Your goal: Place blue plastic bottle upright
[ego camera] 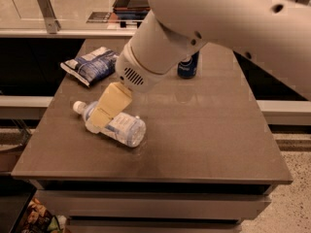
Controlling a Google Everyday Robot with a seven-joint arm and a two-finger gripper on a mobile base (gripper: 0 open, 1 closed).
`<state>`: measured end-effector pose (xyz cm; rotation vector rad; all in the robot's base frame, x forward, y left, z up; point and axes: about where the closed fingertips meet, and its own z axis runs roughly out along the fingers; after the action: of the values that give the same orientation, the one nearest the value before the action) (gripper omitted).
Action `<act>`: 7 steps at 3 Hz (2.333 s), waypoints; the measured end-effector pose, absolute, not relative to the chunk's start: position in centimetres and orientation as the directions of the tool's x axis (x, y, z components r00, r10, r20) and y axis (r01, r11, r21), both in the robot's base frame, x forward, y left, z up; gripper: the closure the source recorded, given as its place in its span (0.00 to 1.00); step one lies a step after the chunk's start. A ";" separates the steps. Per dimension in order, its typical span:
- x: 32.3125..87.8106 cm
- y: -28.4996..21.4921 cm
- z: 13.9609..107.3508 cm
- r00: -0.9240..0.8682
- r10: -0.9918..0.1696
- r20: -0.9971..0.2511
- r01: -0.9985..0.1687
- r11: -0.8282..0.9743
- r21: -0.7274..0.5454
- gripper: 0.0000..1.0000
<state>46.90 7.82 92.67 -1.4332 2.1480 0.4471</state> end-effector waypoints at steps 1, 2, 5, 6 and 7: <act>47.8 9.1 91.1 -0.306 -0.738 -0.601 -0.922 0.387 -0.006 0.00; 48.3 9.8 90.7 -0.296 -0.773 -0.561 -0.919 0.390 -0.052 0.00; 49.6 9.7 87.2 -0.276 -0.901 -0.334 -0.921 0.347 -0.176 0.00; 48.9 9.4 86.5 -0.290 -0.919 -0.267 -0.920 0.345 -0.187 0.00; 48.1 8.8 86.1 -0.318 -0.931 -0.177 -0.918 0.349 -0.189 0.00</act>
Offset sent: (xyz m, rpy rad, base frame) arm 0.0257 0.0204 -0.0305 -0.1756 -0.0663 -0.0171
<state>48.05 8.77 86.15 -1.6573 2.3601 -0.0780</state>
